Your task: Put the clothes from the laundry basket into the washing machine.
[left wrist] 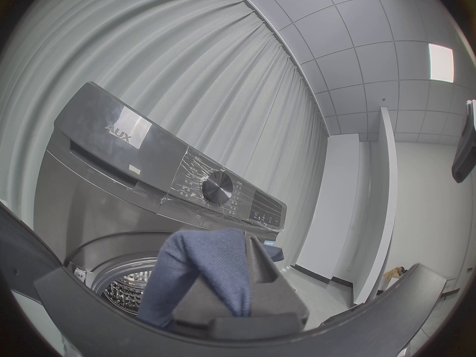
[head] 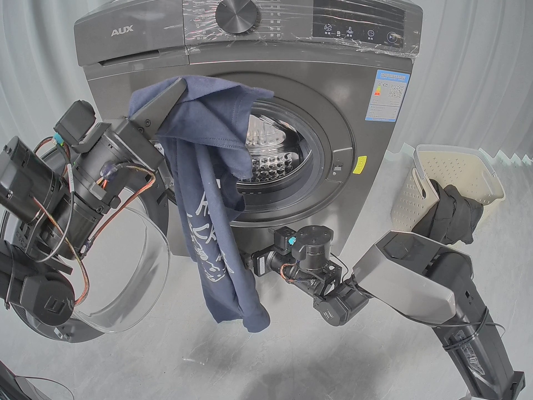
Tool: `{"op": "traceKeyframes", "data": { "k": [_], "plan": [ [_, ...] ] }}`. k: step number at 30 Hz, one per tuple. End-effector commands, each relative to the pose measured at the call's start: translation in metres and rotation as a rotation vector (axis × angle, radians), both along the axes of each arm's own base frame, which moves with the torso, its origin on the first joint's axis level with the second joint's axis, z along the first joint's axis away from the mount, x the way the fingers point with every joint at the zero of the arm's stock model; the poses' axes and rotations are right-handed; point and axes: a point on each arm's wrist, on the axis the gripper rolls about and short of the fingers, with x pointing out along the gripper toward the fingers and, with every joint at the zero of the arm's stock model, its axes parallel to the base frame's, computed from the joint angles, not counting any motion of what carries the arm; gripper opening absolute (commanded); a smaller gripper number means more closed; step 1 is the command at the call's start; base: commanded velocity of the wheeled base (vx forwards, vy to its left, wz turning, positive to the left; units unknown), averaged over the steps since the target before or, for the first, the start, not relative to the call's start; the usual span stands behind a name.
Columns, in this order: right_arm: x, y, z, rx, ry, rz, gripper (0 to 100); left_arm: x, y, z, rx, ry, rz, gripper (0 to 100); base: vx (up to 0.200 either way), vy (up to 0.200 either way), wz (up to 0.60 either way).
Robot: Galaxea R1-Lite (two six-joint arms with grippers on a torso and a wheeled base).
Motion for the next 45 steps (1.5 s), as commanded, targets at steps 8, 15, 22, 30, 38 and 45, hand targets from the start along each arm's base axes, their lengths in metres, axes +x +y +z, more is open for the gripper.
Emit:
{"op": "traceKeyframes", "data": {
  "k": [8, 15, 22, 30, 38, 45],
  "plan": [
    [0.02, -0.015, 0.009, 0.02, -0.023, -0.05, 100, -0.001, 0.0, -0.002, 0.005, 0.006, 0.001, 0, 0.0, 0.0, 0.0],
    [0.023, -0.008, 0.016, 0.037, -0.043, -0.03, 100, -0.001, 0.0, -0.006, 0.015, 0.018, -0.003, 0, 0.0, 0.0, 0.0],
    [0.004, 0.018, 0.025, 0.077, -0.085, 0.037, 100, 0.002, 0.001, -0.007, 0.017, 0.024, 0.006, 0, 0.0, 0.0, 0.0],
    [-0.014, 0.026, 0.023, 0.127, -0.091, 0.151, 100, 0.003, 0.003, -0.01, 0.024, 0.032, 0.008, 0, 0.0, 0.0, 0.0],
    [-0.014, 0.027, 0.027, 0.161, -0.129, 0.214, 100, 0.004, 0.002, -0.011, 0.025, 0.035, 0.008, 0, 0.0, 0.0, 0.0],
    [-0.012, 0.034, 0.026, 0.172, -0.139, 0.219, 100, 0.003, 0.002, -0.011, 0.021, 0.037, 0.005, 0, 0.0, 0.0, 0.0]
  ]
}}
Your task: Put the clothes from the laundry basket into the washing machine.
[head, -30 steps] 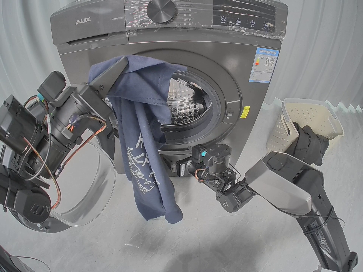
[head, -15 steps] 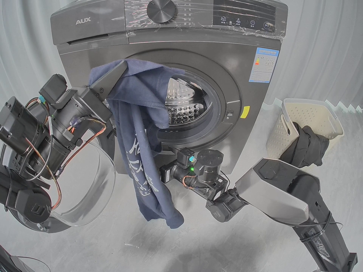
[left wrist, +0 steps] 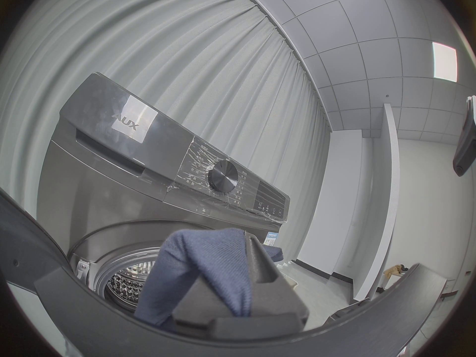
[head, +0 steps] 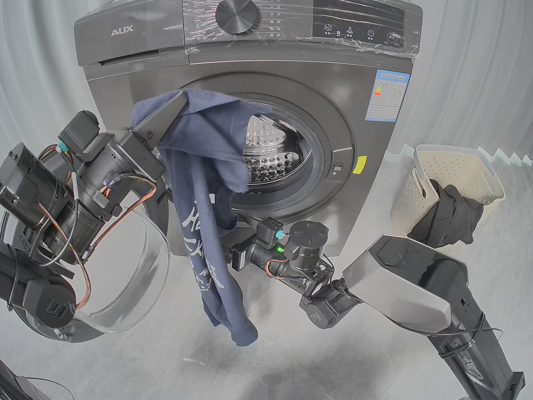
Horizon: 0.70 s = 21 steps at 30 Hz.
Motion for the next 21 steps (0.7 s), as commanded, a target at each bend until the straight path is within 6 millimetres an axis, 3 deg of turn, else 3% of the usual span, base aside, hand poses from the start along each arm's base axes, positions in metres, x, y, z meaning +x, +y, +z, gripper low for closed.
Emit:
{"op": "traceKeyframes", "data": {
  "k": [1, 8, 9, 17, 21],
  "plan": [
    [0.002, 0.004, -0.004, 0.004, -0.002, -0.001, 100, 0.0, 0.0, 0.0, -0.001, 0.0, -0.001, 0, 0.0, 0.0, 0.0],
    [0.006, 0.006, 0.001, 0.027, -0.019, -0.011, 100, 0.0, -0.001, 0.0, -0.001, 0.0, -0.003, 0, 0.0, 0.0, 0.0],
    [0.007, 0.007, 0.002, 0.031, -0.024, -0.011, 0, 0.0, -0.001, 0.0, -0.001, 0.0, -0.003, 0, 0.0, 0.0, 0.0],
    [0.012, -0.003, 0.012, 0.048, -0.044, -0.031, 0, 0.0, 0.0, 0.0, -0.002, 0.001, -0.002, 0, 0.0, 0.0, 0.0],
    [0.013, -0.025, 0.031, 0.045, -0.042, -0.066, 0, 0.0, 0.001, 0.001, -0.004, -0.003, 0.003, 0, 0.0, 0.0, 0.0]
  ]
}}
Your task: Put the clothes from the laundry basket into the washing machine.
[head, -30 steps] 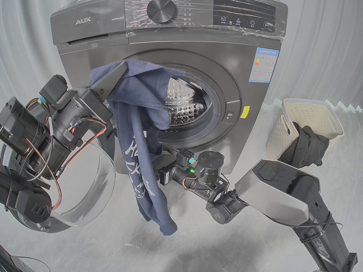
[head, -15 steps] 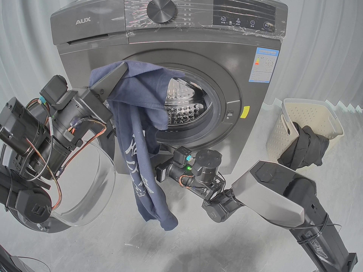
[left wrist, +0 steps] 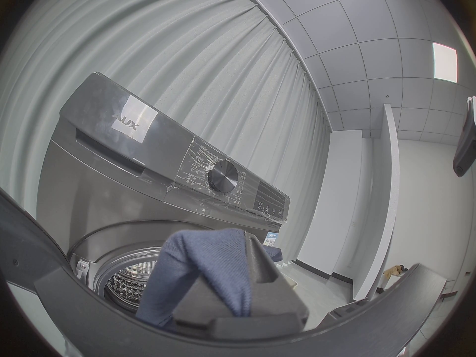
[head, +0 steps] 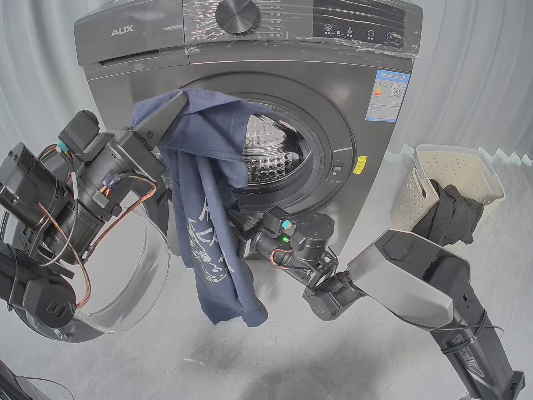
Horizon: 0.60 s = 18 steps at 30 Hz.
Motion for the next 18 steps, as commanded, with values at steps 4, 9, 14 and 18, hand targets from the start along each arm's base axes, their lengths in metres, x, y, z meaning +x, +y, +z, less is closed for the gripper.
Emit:
{"op": "traceKeyframes", "data": {
  "k": [4, 9, 14, 18],
  "plan": [
    [0.002, -0.04, 0.032, -0.008, 0.01, -0.066, 0, 0.001, 0.003, 0.001, -0.002, -0.004, 0.011, 0, 0.0, 0.0, 0.0],
    [-0.004, -0.06, 0.04, -0.027, 0.034, -0.095, 0, 0.002, 0.003, 0.0, -0.001, -0.001, 0.011, 0, 0.0, 0.0, 0.0],
    [-0.012, -0.066, 0.042, -0.045, 0.052, -0.096, 0, 0.001, 0.002, 0.0, 0.0, -0.002, 0.01, 0, 0.0, 0.0, 0.0],
    [-0.009, -0.064, 0.034, -0.063, 0.075, -0.139, 0, 0.0, 0.0, 0.001, -0.001, -0.004, 0.001, 0, 0.0, 0.0, 0.0]
  ]
}}
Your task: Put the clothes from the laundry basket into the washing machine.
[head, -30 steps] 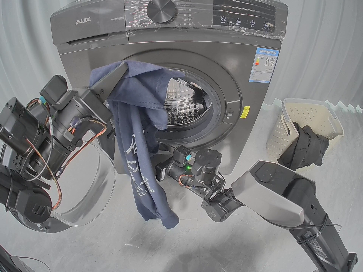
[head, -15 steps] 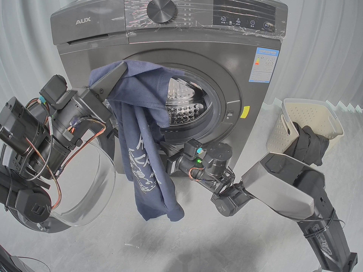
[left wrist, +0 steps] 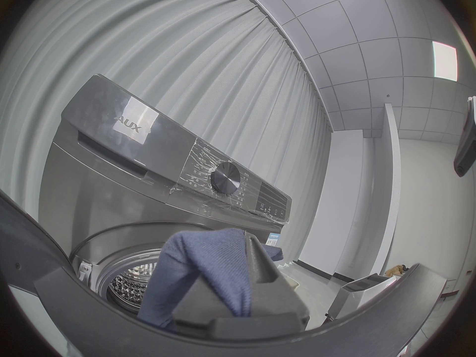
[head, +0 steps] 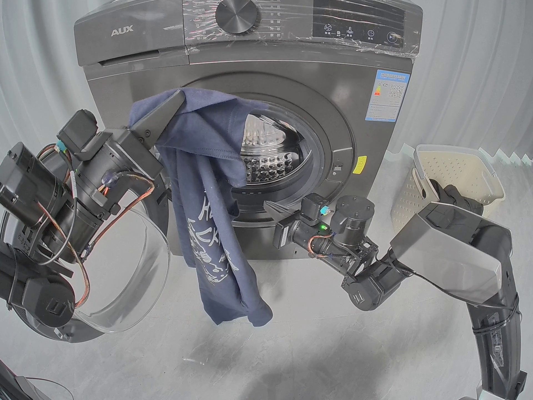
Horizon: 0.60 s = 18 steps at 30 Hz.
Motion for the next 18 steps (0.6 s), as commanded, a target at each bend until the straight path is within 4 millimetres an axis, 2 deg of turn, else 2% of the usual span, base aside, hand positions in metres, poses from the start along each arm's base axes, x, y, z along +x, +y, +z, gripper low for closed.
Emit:
{"op": "traceKeyframes", "data": {
  "k": [1, 2, 3, 7, 11, 15, 18],
  "plan": [
    [0.0, 0.0, 0.003, -0.007, 0.007, -0.039, 0, -0.001, -0.002, 0.0, 0.0, 0.0, -0.009, 0, 0.0, 0.0, 0.0],
    [0.004, 0.003, -0.01, -0.027, 0.036, -0.054, 0, -0.002, -0.002, 0.001, -0.002, -0.002, -0.011, 0, 0.0, 0.0, 0.0],
    [0.008, 0.007, -0.014, -0.032, 0.044, -0.054, 100, -0.002, -0.002, 0.001, -0.001, -0.003, -0.012, 0, 0.0, 0.0, 0.0],
    [0.022, 0.018, -0.019, -0.024, 0.025, -0.036, 100, -0.003, -0.003, 0.001, -0.002, -0.004, -0.015, 0, 0.0, 0.0, 0.0],
    [0.022, 0.025, -0.031, -0.063, 0.046, 0.017, 100, -0.003, -0.003, 0.002, -0.002, -0.005, -0.015, 0, 0.0, 0.0, 0.0],
    [0.007, 0.044, -0.043, -0.085, 0.053, 0.095, 100, -0.004, -0.003, 0.002, -0.002, -0.007, -0.016, 0, 0.0, 0.0, 0.0],
    [-0.004, 0.059, -0.042, -0.082, 0.045, 0.133, 100, -0.004, -0.003, 0.002, -0.002, -0.007, -0.016, 0, 0.0, 0.0, 0.0]
  ]
}}
